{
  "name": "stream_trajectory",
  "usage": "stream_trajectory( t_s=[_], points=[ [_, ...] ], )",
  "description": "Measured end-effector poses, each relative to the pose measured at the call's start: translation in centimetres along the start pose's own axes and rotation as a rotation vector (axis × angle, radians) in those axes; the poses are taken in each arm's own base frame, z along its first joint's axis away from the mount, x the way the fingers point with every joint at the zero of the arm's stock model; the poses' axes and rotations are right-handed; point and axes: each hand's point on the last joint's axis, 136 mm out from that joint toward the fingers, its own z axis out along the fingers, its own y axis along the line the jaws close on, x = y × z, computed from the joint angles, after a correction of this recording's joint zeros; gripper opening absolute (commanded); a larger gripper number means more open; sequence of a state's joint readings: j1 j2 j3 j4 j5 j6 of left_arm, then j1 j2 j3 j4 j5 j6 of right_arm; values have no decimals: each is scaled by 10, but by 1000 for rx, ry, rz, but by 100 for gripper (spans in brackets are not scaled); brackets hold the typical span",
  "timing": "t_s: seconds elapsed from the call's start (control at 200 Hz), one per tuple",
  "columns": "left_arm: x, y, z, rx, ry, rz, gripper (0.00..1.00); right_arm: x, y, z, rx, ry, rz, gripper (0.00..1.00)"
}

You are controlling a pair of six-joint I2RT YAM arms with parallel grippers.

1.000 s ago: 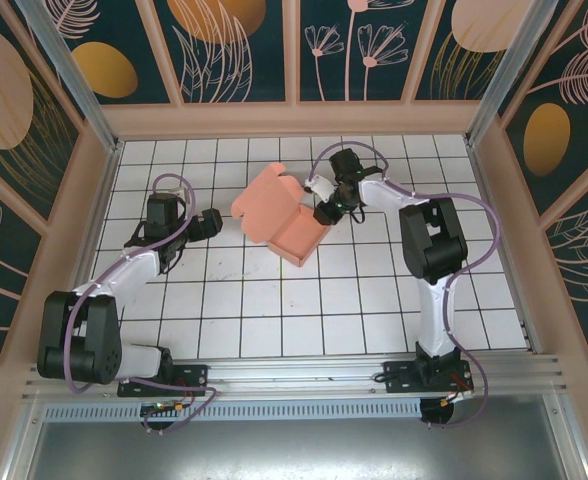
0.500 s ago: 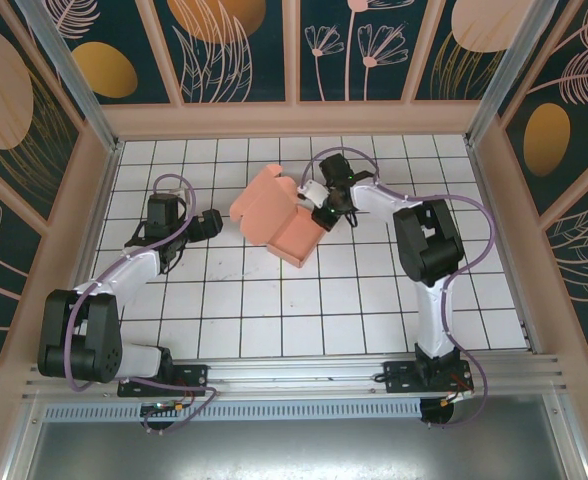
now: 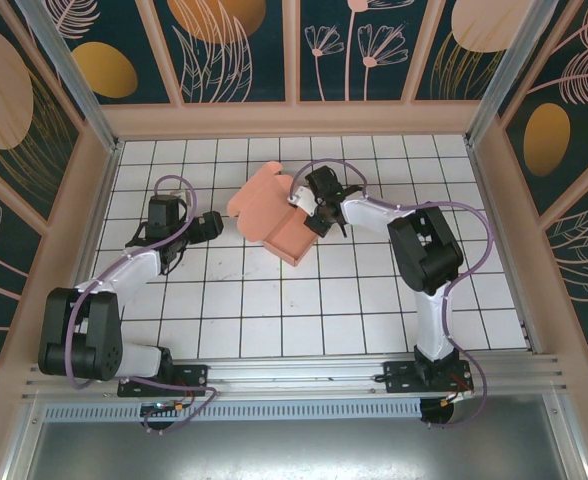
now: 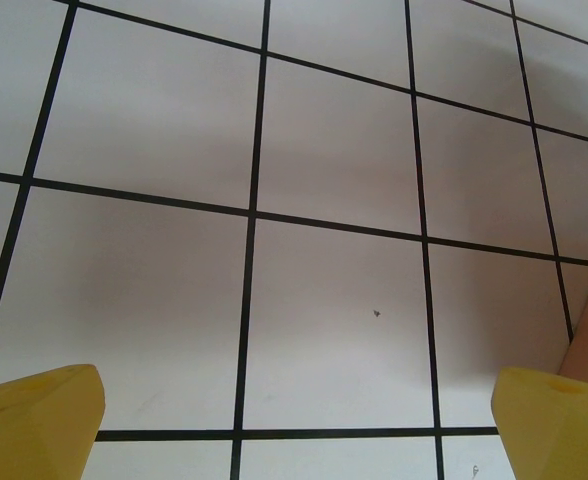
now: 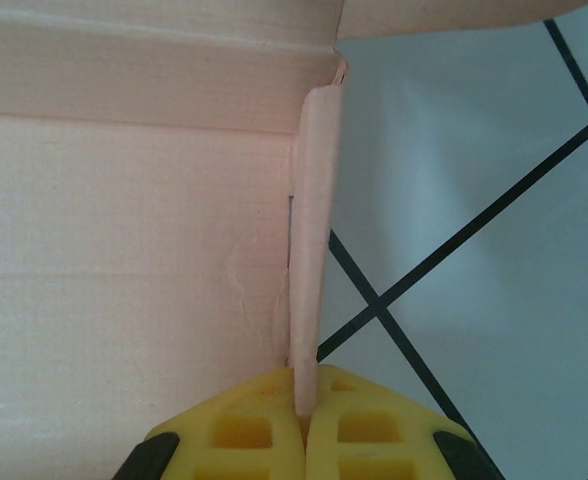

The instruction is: Fold the paper box

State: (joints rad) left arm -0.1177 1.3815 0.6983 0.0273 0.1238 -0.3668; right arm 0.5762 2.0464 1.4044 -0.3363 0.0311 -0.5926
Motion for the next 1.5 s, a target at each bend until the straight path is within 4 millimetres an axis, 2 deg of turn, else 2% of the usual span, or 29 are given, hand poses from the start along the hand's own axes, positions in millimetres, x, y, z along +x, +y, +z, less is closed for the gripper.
stream_trajectory(
  t_s=[0.195, 0.29, 0.41, 0.485, 0.62, 0.766, 0.866, 0.961, 1.061, 1.106, 1.196, 1.301, 1.371, 1.501],
  points=[
    [0, 0, 0, 0, 0, 0, 99, -2, -5, 0, 15, -12, 48, 0],
    [-1, 0, 0, 1, -6, 0, 99, 3, -17, 0, 54, -8, 127, 0],
    [-3, -1, 0, 7, -19, 1, 99, 25, -41, -5, 135, 13, 289, 0],
    [-5, -2, 0, 10, -25, 2, 99, 41, -50, -10, 183, 30, 396, 0],
    [-2, -4, 5, 28, -15, -4, 99, 60, -49, -20, 262, 56, 585, 0],
    [1, -8, 12, 58, 1, -17, 98, 67, -41, -25, 353, 66, 777, 0],
    [3, -11, 18, 81, 12, -25, 98, 66, -24, -29, 382, 56, 861, 9],
    [8, -13, 24, 102, 35, -37, 99, 65, -4, -31, 374, 48, 889, 29],
    [9, -19, 26, 131, 39, -39, 99, 74, 12, -35, 353, 40, 878, 53],
    [7, -25, 26, 150, 31, -31, 99, 78, 14, -42, 347, 28, 869, 58],
    [1, -43, 25, 201, 17, -1, 99, 71, 6, -62, 324, -56, 855, 68],
    [-15, -73, 25, 289, -11, 77, 98, 46, -11, -92, 261, -227, 836, 72],
    [-28, -94, 25, 359, -29, 155, 97, 37, -23, -110, 218, -329, 834, 73],
    [-57, -126, 29, 473, -60, 313, 94, 42, -44, -132, 147, -460, 853, 74]
  ],
)
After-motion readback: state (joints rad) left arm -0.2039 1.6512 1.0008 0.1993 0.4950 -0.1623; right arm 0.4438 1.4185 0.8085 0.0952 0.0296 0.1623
